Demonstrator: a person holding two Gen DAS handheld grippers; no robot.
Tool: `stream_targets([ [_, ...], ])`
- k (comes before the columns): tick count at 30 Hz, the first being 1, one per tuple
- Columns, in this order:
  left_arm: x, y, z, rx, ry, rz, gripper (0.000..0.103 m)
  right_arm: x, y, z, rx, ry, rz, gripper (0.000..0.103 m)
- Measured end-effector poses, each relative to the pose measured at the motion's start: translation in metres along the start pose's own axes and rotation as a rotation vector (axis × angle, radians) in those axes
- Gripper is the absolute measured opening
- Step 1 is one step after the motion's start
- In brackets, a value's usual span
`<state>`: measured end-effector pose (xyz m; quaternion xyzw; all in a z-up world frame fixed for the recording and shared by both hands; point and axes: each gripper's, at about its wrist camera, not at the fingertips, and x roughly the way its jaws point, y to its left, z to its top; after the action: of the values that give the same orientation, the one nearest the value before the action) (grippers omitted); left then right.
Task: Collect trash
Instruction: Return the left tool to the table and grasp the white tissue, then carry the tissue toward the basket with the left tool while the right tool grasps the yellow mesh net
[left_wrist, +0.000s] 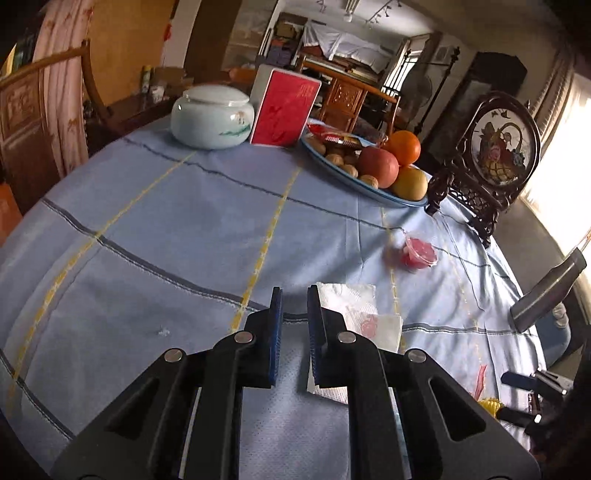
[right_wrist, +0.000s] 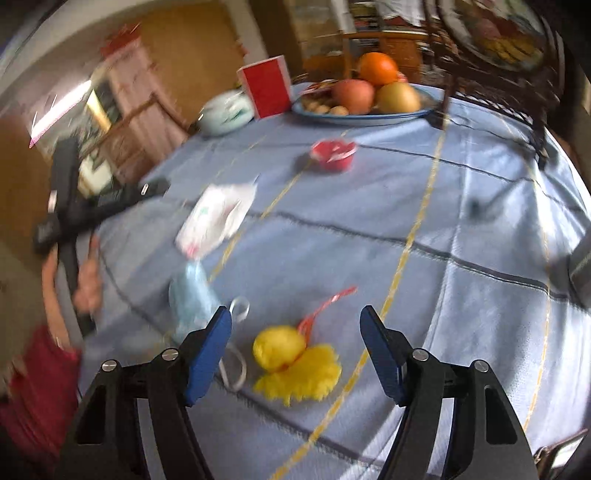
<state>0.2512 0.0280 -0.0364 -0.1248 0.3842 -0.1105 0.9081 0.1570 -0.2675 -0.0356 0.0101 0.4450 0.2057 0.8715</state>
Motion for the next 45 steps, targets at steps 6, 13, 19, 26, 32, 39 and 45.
stream_targets([
  [6, 0.017, -0.013, -0.007, 0.045, 0.091, -0.059, 0.039, 0.006, 0.001, -0.023, -0.028, 0.043, -0.007, 0.061],
  [13, 0.042, -0.04, -0.019, 0.169, 0.146, 0.026, 0.065, 0.008, -0.001, -0.022, 0.0, -0.001, -0.04, 0.023],
  [19, 0.04, -0.048, -0.024, 0.206, 0.134, -0.017, 0.008, 0.002, -0.017, -0.018, 0.072, -0.029, -0.052, 0.028],
  [26, 0.004, -0.04, -0.014, 0.148, 0.018, -0.112, 0.006, -0.001, -0.023, -0.014, 0.092, -0.071, -0.092, 0.047],
  [32, -0.003, -0.034, -0.01, 0.104, 0.013, -0.145, 0.006, 0.005, -0.029, -0.012, 0.12, -0.076, -0.089, 0.056],
  [39, -0.004, -0.038, -0.013, 0.118, 0.016, -0.153, 0.006, -0.001, -0.021, -0.008, 0.086, -0.143, -0.082, 0.024],
  [45, -0.022, -0.024, -0.019, 0.054, -0.007, -0.193, 0.006, -0.018, -0.043, -0.003, 0.165, -0.206, -0.091, 0.022],
])
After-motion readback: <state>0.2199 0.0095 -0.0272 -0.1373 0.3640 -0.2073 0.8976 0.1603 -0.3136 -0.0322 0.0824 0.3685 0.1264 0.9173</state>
